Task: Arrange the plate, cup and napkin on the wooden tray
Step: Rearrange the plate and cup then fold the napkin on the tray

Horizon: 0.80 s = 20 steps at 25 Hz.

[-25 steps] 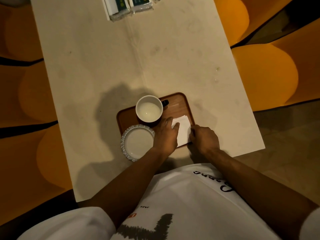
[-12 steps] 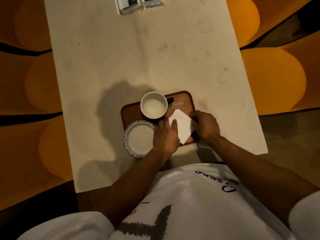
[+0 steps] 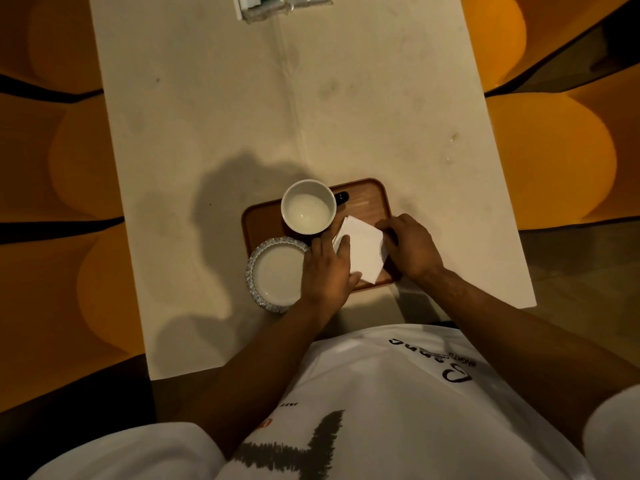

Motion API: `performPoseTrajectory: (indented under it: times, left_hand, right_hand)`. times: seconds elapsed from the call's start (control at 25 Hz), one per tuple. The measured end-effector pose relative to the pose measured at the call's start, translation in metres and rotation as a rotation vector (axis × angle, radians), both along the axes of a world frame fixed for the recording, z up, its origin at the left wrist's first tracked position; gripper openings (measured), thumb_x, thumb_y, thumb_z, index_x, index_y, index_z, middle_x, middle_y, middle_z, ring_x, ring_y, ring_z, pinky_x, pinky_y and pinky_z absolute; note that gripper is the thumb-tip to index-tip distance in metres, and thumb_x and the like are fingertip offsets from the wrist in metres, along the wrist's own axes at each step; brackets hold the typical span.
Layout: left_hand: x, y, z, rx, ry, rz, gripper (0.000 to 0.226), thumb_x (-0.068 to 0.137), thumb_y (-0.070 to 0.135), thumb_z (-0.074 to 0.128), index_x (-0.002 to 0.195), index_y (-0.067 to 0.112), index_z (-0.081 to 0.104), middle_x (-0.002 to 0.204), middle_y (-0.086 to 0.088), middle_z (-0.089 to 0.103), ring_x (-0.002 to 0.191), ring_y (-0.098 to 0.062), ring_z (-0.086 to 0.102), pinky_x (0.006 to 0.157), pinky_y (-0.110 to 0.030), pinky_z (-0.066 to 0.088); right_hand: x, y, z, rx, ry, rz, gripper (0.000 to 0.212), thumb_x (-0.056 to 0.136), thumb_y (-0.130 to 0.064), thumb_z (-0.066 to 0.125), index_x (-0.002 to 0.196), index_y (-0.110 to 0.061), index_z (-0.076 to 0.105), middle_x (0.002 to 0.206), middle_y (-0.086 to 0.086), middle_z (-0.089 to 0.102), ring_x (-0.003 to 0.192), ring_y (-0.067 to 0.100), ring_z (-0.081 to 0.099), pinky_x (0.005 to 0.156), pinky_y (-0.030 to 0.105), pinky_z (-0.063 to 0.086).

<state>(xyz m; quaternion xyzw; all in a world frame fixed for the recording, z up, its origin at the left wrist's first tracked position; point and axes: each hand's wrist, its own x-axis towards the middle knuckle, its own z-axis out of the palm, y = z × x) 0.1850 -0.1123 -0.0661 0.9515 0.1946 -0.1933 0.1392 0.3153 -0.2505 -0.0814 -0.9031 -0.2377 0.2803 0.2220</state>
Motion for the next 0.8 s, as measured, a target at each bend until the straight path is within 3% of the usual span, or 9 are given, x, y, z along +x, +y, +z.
performPoseTrajectory:
  times: [0.2,0.4,0.8]
  left_hand:
    - [-0.005,0.001,0.001,0.004,-0.203,-0.201,0.054,0.088,0.045,0.067,0.130,0.013,0.060,0.135,-0.014,0.057,0.120,-0.032,0.052,0.097,-0.044,0.046]
    - [0.003,-0.003,0.000,-0.037,-0.007,-0.165,0.078,0.089,0.052,0.061,0.150,0.013,0.033,0.149,-0.019,0.037,0.134,-0.036,0.038,0.110,-0.047,0.036]
    - [0.003,-0.010,-0.007,-0.050,0.052,-0.148,0.088,0.084,0.058,0.054,0.154,0.019,0.019,0.157,-0.018,0.025,0.141,-0.038,0.026,0.111,-0.054,0.031]
  right_hand:
    - [-0.016,-0.008,0.010,0.007,-0.072,0.109,0.046,0.090,-0.026,0.065,0.131,-0.012,0.050,0.130,0.013,0.047,0.113,0.028,0.051,0.092,0.028,0.045]
    - [-0.028,-0.005,0.014,-0.150,-0.076,0.330,0.090,0.077,-0.044,0.078,0.149,-0.018,0.030,0.150,0.013,0.033,0.129,0.032,0.037,0.101,0.042,0.046]
    - [-0.022,-0.001,0.015,-0.206,0.004,0.375,0.108,0.076,-0.047,0.078,0.156,-0.019,0.011,0.153,0.019,0.018,0.135,0.035,0.026,0.111,0.042,0.036]
